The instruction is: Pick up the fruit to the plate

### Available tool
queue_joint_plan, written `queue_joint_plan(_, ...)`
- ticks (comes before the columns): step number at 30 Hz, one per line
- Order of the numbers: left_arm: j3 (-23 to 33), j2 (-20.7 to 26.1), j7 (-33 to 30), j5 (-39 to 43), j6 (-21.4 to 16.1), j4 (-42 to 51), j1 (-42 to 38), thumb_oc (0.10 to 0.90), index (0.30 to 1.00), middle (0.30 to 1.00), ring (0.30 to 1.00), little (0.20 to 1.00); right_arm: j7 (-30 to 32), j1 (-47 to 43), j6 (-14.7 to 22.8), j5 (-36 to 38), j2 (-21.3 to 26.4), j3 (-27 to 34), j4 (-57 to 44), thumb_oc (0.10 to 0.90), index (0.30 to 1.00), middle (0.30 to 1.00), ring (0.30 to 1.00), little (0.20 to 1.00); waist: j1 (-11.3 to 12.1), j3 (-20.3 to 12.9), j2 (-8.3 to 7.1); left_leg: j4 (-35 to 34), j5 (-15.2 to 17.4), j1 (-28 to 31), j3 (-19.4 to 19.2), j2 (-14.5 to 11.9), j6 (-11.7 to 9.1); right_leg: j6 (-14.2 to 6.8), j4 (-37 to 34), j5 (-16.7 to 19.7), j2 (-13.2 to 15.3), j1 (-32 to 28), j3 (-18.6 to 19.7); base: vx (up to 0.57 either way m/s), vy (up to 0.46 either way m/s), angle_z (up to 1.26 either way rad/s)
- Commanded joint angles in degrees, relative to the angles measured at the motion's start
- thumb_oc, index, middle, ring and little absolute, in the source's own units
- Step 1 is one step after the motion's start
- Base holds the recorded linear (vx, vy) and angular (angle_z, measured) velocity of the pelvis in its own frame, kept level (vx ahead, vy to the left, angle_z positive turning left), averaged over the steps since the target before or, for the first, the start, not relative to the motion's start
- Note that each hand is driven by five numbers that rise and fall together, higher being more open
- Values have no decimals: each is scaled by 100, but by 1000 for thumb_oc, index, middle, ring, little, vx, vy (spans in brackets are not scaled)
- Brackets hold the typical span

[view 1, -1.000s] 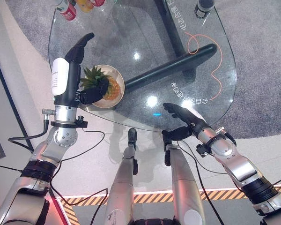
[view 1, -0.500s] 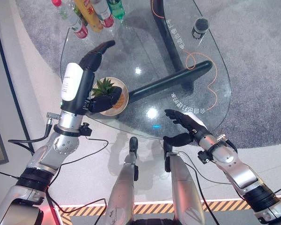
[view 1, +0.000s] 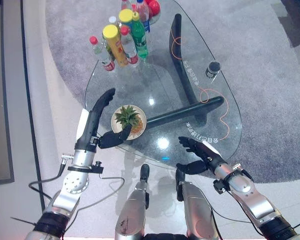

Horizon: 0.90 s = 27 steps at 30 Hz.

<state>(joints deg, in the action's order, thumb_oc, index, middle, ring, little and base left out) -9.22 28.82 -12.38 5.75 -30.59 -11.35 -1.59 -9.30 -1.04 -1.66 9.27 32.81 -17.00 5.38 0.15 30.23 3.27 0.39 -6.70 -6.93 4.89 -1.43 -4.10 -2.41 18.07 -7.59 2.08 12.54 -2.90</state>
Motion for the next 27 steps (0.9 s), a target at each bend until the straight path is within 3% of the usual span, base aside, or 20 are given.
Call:
queue_joint_plan(1,211,-48,154,244,-137,-84,67,800,900,900,900,900,-250,203,507,589,-321,149,134,800,900,900,900,900,28,-1037,-482,152,667,342,-169,590,152,-290,-1649,791,-76,-921,134,48,-61,14)
queue_joint_plan(12,-55,-606,523,813,601,-1659,628,800,900,900,900,900,16,673,241,541,-1033,268,1736,800,900,900,900,900,104,-1729,-578,-397,646,1073,-374,410,138,-348,-2097,922,-29,-1602,-27,29,-30,11)
queue_joint_plan(21,110,-1289,702,861,1111,-4434,390,800,900,900,900,900,260,250,100,722,-1587,428,4489,800,900,900,900,900,173,-2046,-571,-485,731,1336,-561,364,195,-330,-2249,952,2,-1859,-99,7,-2,-1)
queue_joint_plan(23,81,-1334,759,1025,1402,-4843,314,800,900,900,900,900,308,157,70,703,-1644,444,4984,800,900,900,900,900,168,-2109,-560,-518,747,1383,-582,357,206,-323,-2263,946,-3,-1885,-97,26,4,-4)
queue_joint_plan(27,292,-1440,926,1360,1611,-5616,187,800,900,900,900,900,236,53,111,968,-1788,547,5823,800,900,900,900,900,139,-2236,-536,-539,795,1434,-624,359,234,-315,-2307,948,-1,-1922,-66,12,9,-2)
